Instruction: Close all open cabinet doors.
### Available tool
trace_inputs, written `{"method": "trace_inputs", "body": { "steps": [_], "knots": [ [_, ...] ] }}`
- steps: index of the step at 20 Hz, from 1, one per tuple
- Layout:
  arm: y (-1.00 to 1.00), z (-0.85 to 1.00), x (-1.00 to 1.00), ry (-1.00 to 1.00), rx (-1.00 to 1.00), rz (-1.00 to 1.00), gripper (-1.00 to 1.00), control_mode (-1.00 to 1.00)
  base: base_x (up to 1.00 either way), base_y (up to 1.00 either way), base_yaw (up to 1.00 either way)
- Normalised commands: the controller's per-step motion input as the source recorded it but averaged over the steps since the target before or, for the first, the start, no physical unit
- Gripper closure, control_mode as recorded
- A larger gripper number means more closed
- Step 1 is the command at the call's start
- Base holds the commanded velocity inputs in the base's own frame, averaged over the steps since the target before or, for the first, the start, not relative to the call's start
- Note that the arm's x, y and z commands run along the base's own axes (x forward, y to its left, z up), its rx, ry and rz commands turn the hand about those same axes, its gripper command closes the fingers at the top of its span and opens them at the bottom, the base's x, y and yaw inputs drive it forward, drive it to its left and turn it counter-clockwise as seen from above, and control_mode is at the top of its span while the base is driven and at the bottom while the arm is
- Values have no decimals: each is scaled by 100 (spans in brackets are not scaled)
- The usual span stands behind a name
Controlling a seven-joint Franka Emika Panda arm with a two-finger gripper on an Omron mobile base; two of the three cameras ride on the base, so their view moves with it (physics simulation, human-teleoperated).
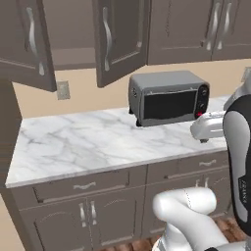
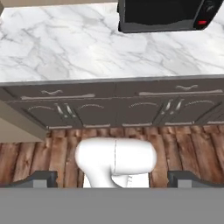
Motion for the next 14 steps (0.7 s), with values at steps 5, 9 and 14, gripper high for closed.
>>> {"method": "trace_inputs", "body": {
  "steps": [5,9,14],
  "knots": [
    [0,0,0,0,0,0,-100,100,42,52,-2],
    [0,0,0,0,0,0,-100,100,40,32,0],
    [0,0,0,0,0,0,-100,100,39,36,0]
  ]
}}
